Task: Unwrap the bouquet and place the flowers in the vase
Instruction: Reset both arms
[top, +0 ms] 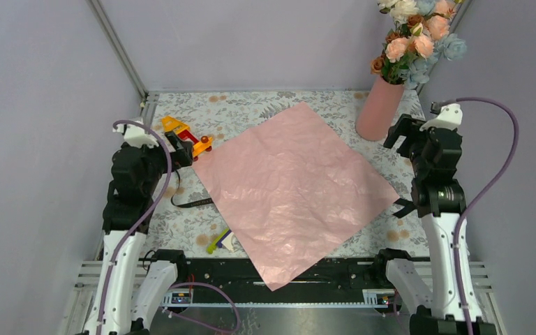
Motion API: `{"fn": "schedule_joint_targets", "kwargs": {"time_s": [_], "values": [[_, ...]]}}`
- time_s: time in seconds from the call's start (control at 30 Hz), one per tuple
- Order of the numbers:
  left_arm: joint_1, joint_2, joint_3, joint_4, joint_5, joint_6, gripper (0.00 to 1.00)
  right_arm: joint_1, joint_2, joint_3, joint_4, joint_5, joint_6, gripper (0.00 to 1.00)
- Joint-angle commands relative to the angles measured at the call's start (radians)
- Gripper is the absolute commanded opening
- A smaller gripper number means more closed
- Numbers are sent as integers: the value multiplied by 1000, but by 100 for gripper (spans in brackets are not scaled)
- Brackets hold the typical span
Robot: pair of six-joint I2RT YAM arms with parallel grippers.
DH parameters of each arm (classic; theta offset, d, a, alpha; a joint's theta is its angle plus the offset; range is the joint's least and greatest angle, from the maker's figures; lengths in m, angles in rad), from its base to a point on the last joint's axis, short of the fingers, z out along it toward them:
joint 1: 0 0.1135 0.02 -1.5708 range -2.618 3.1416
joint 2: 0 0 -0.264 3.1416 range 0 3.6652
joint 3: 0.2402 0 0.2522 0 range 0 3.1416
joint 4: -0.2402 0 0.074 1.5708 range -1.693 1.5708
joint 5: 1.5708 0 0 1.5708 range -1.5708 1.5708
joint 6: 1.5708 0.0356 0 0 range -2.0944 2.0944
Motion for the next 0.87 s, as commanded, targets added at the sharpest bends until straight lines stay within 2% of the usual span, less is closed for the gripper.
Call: {"fn": "schedule_joint_targets", "kwargs": {"time_s": [0.0, 0.3, 0.83], "values": [[6, -94, 53, 81, -64, 39, 99, 1, -148, -9, -48, -63, 57, 89], [6, -231, -79, 94, -125, 46, 99, 1, -411, -294, 84, -90, 79, 88], [6, -251, -127, 121, -96, 23, 99, 1, -414, -304, 88, -91, 75, 88]]}}
